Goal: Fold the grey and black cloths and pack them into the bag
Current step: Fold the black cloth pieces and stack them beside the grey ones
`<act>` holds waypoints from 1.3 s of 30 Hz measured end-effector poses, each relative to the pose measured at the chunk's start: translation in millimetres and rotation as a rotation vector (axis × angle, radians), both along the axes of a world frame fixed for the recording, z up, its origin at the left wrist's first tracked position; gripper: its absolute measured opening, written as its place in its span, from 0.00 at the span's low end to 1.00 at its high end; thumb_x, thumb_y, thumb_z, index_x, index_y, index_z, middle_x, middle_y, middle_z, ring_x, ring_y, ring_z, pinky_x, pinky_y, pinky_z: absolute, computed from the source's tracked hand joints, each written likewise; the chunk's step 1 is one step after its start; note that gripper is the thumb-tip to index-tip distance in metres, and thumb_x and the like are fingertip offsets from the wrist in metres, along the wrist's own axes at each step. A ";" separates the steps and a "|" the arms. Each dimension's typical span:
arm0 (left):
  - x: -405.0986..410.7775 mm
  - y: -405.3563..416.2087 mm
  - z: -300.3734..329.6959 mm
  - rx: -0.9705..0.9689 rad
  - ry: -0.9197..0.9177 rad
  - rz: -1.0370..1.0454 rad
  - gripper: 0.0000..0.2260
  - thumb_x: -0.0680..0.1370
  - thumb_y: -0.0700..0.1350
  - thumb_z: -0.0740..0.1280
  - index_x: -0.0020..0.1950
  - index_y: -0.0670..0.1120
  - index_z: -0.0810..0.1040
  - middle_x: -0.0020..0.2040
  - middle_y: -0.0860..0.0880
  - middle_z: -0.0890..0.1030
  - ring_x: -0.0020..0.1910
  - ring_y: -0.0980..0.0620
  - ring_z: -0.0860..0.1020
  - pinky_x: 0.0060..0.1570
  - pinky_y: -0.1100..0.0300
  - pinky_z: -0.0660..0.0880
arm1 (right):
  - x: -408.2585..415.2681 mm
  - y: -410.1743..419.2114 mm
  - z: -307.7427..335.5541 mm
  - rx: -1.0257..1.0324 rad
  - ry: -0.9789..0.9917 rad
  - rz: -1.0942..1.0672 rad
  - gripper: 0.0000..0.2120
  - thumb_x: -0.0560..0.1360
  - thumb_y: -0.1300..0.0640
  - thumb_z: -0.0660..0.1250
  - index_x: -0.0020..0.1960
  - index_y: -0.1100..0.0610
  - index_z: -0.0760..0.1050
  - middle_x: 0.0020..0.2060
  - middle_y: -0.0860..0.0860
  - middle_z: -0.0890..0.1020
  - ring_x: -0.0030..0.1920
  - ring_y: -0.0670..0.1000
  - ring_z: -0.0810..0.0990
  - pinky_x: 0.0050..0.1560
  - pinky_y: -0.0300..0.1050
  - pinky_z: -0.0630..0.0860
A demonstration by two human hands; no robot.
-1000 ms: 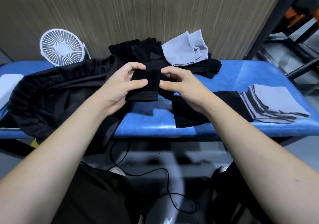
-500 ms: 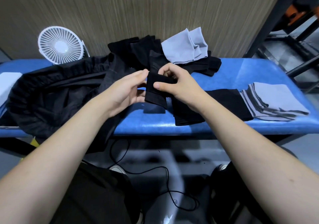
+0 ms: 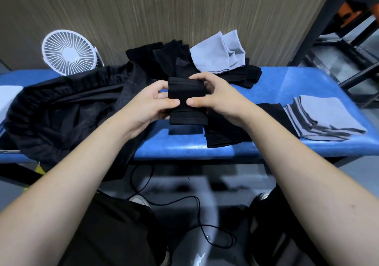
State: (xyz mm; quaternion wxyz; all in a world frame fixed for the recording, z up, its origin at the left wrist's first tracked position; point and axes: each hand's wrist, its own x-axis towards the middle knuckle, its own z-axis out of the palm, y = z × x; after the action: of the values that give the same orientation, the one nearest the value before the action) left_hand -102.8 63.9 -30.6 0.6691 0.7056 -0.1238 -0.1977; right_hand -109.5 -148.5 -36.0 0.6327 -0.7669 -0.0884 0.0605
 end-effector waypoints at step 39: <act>2.5 -70.5 -36.6 0.516 -0.210 -0.053 0.13 0.79 0.45 0.71 0.62 0.53 0.75 0.42 0.46 0.79 0.31 0.50 0.78 0.32 0.55 0.76 | -12.1 -63.9 -4.5 -1.045 -0.147 0.007 0.22 0.76 0.43 0.69 0.68 0.45 0.72 0.62 0.51 0.71 0.64 0.55 0.66 0.65 0.49 0.62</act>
State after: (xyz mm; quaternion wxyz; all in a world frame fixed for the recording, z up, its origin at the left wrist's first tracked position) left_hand -100.2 -6.6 -67.2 0.4453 0.8659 -0.1564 -0.1657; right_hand -121.6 -212.4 -40.6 0.1577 -0.9820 -0.0932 0.0448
